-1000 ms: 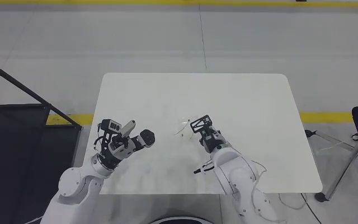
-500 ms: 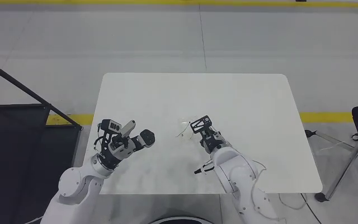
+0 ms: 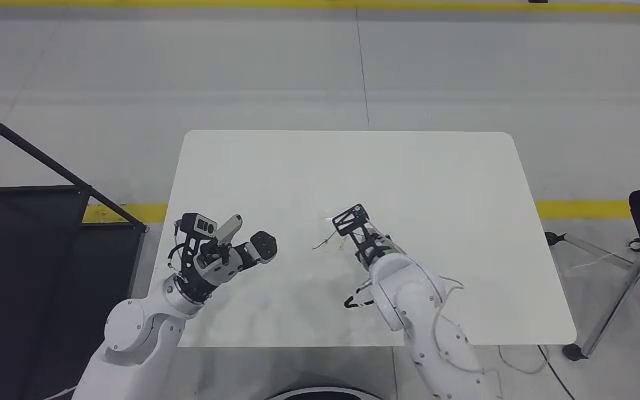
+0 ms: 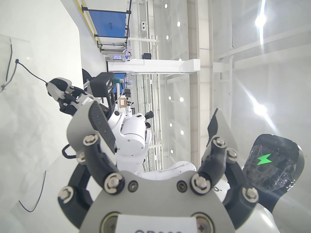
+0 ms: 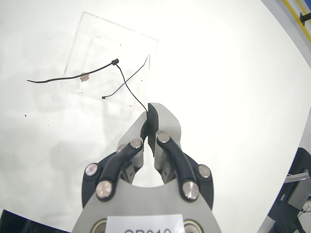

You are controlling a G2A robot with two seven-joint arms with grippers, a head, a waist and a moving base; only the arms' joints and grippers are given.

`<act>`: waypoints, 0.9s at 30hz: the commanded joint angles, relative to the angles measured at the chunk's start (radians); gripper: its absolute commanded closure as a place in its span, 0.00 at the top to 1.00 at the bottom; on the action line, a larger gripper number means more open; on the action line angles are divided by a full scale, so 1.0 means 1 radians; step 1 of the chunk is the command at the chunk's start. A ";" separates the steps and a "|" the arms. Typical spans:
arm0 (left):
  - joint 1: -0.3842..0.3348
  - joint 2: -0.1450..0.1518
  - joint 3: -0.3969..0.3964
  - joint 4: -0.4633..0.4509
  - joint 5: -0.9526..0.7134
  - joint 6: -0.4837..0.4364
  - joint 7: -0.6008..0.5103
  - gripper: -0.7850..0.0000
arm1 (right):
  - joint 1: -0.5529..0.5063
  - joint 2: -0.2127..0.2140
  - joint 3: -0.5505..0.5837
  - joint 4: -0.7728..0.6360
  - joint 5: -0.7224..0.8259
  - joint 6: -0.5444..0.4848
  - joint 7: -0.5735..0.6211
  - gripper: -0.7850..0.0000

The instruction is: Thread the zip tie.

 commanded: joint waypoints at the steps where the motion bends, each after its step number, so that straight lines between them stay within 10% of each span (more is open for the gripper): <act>1: 0.000 0.000 0.000 0.000 0.000 0.000 0.000 1.00 | 0.005 -0.002 -0.005 0.004 -0.004 -0.001 0.008 0.00; 27: 0.000 0.000 0.000 0.000 0.000 0.000 0.000 1.00 | 0.014 -0.017 -0.012 0.018 -0.026 -0.008 0.029 0.12</act>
